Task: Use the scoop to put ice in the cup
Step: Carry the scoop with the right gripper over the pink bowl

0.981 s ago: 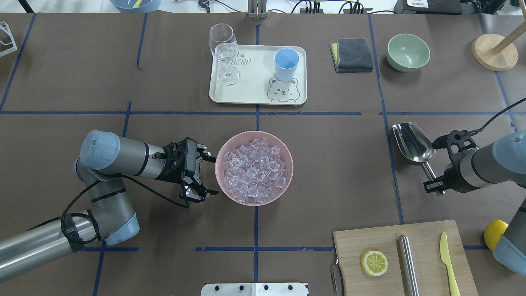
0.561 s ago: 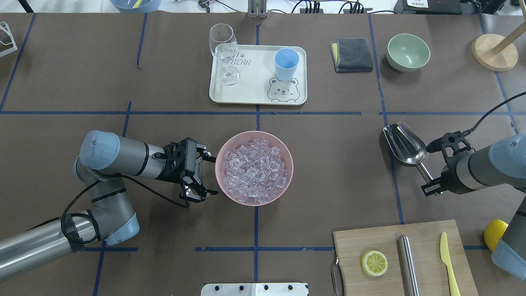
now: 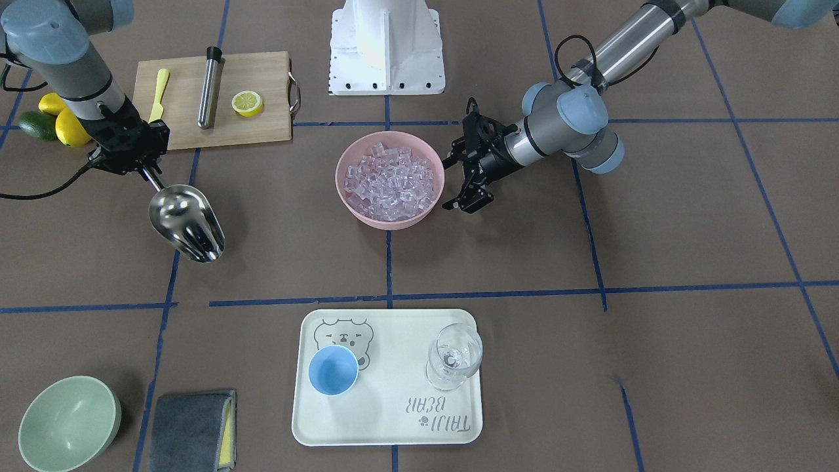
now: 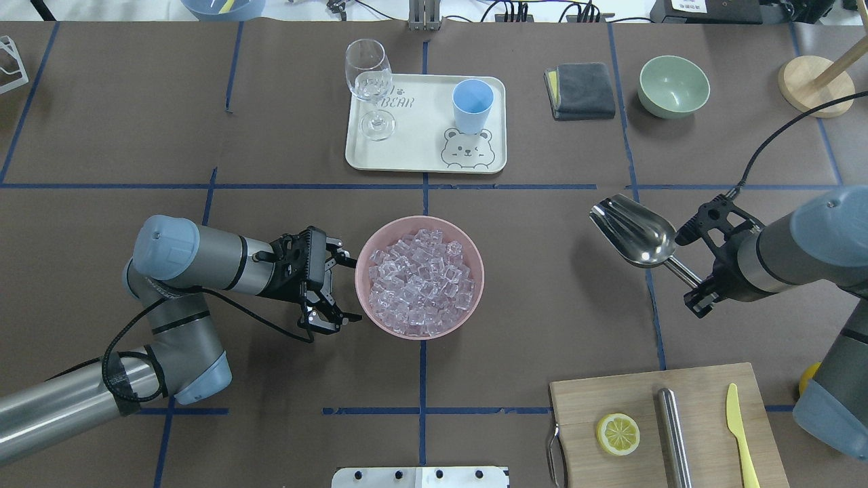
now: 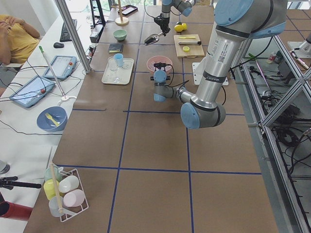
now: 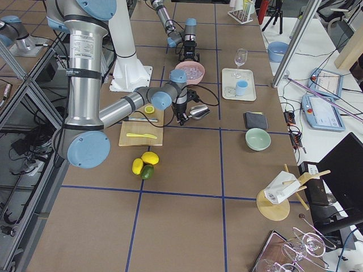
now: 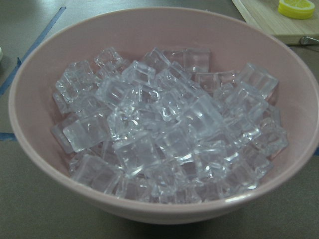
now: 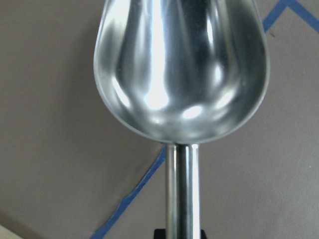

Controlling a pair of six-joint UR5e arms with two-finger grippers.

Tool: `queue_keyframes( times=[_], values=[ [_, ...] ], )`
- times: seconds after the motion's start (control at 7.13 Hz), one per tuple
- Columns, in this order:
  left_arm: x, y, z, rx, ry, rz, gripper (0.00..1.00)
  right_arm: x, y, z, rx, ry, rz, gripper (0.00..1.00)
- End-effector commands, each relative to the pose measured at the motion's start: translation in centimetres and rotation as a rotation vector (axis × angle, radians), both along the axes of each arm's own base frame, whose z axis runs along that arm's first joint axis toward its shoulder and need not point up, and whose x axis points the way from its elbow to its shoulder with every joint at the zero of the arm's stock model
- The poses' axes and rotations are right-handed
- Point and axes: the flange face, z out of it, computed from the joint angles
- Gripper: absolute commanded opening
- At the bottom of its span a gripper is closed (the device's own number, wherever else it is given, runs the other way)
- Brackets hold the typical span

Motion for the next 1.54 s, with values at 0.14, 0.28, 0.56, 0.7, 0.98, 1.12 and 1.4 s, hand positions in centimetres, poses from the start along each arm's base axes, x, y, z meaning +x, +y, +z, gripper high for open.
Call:
queue_keyframes(
  times=[0.14,0.28,0.56,0.7,0.98,1.12,1.4],
  values=[
    [0.0,0.0,-0.1,-0.005,0.003,0.000,1.00,-2.5,0.0,-10.1,0.067,-0.037,-0.075,0.00],
    [0.0,0.0,-0.1,-0.006,0.003,-0.003,1.00,-3.1,0.3,-14.3,0.052,-0.017,-0.086,0.00],
    [0.0,-0.2,-0.1,-0.006,0.003,-0.020,1.00,-5.9,3.3,-22.9,0.047,0.128,-0.140,0.00],
    [0.0,-0.2,-0.1,-0.006,0.003,-0.021,1.00,-7.4,5.3,-25.6,0.051,0.190,-0.183,0.00],
    [0.0,-0.3,0.0,-0.007,0.001,-0.026,1.00,-9.9,7.4,-28.1,0.031,0.294,-0.244,0.00],
    [0.0,-0.3,0.0,-0.007,0.001,-0.026,1.00,-12.9,6.8,-29.0,0.018,0.366,-0.284,0.00],
    [0.0,-0.3,0.0,-0.007,0.001,-0.026,1.00,-16.0,6.6,-28.9,0.038,0.484,-0.379,0.00]
  ],
)
